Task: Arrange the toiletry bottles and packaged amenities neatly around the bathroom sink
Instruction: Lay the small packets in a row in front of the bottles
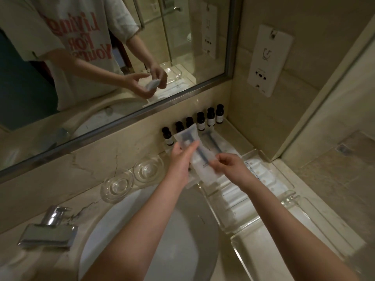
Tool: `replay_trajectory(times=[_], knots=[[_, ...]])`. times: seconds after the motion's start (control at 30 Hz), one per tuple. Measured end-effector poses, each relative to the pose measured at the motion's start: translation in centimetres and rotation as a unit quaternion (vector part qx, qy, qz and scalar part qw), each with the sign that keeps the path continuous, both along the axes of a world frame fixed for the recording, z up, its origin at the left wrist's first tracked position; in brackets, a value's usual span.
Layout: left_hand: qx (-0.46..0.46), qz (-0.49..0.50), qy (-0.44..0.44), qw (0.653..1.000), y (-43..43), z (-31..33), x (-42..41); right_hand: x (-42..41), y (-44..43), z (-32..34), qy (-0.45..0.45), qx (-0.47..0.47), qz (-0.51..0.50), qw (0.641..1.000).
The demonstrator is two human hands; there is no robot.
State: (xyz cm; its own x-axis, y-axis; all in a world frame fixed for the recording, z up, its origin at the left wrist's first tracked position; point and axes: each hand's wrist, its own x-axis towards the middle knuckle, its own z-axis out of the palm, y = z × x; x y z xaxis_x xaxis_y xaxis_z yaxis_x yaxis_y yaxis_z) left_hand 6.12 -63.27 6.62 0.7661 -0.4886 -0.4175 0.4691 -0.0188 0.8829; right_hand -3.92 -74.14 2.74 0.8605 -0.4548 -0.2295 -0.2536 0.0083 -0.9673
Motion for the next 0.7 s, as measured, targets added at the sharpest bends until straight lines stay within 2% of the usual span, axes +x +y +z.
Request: replay_trajectory(times=[0.1,0.2,0.3,0.37,0.47,0.53,0.67,0.7], knots=[[0.057,-0.018,-0.046,0.997,-1.0,0.4,1.6,-1.2,-1.1,-0.5,0.011,0.002,0.0,1.0],[0.096,-0.018,-0.069,0.993,-2.3,-0.2,2.3,-2.0,-1.7,-1.2,0.008,0.004,-0.042,0.999],[0.128,-0.039,-0.092,0.987,-4.1,-0.9,2.4,-2.2,-2.4,-2.0,0.004,0.027,-0.148,0.989],[0.168,-0.097,-0.133,0.972,-5.5,-1.1,2.7,-2.3,-3.2,-2.3,-0.005,0.031,-0.228,0.973],[0.199,-0.173,-0.176,0.948,-7.1,-1.5,2.9,-2.4,-5.3,-2.5,-0.01,0.018,-0.295,0.955],[0.243,-0.211,-0.246,0.914,-7.3,-2.2,2.8,-1.9,-6.8,-2.8,0.004,0.005,-0.327,0.945],[0.379,-0.319,-0.423,0.759,-5.8,-4.5,2.2,0.2,-9.2,-3.4,0.08,-0.049,-0.351,0.932],[0.396,-0.329,-0.442,0.734,-5.2,-5.0,2.1,0.6,-9.5,-3.5,0.095,-0.047,-0.343,0.933]])
